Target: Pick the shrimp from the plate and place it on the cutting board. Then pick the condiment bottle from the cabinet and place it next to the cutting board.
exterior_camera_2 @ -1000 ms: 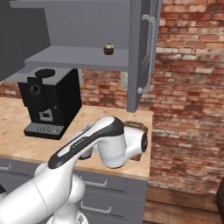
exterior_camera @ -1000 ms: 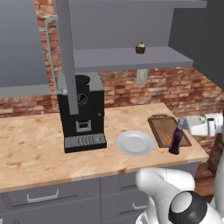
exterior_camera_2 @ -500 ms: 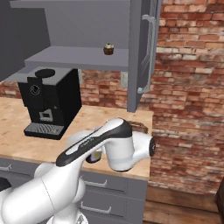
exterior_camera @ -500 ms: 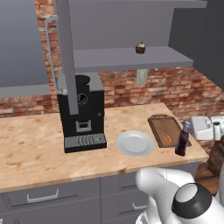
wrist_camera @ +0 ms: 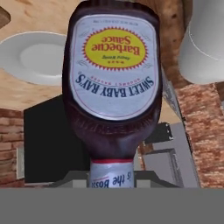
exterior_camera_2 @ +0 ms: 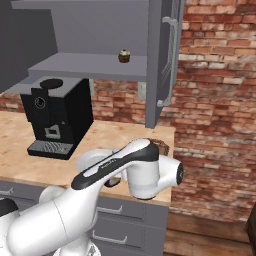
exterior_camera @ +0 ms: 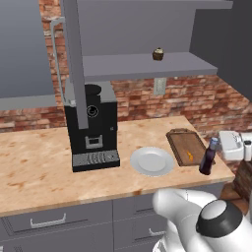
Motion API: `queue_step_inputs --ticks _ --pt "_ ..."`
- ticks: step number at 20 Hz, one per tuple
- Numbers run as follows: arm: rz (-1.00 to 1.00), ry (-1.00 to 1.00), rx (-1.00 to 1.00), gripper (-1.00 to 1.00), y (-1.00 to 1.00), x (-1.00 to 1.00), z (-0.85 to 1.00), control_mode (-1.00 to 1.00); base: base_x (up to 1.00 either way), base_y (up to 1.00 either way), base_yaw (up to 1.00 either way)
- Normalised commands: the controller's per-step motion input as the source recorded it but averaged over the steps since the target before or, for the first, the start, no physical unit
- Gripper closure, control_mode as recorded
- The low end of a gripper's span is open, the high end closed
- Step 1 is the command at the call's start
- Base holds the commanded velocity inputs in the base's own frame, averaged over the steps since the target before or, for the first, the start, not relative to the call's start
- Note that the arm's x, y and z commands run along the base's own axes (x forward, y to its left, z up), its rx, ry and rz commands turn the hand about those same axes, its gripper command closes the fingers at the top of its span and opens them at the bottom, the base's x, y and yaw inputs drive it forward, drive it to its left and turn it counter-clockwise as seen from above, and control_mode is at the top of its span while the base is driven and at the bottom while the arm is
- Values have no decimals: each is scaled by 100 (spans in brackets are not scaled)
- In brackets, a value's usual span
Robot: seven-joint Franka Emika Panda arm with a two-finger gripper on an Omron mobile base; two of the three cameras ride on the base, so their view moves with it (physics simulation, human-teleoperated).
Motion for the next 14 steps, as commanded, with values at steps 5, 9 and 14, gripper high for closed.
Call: queue_step_inputs --ticks 5,9,14 --pt "0 -13 -3 100 0 0 -17 -100 0 0 0" --pt "0 -13 -4 100 0 -1 -18 -100 0 0 0" --pt "0 -10 -3 100 0 0 -14 -100 0 0 0"
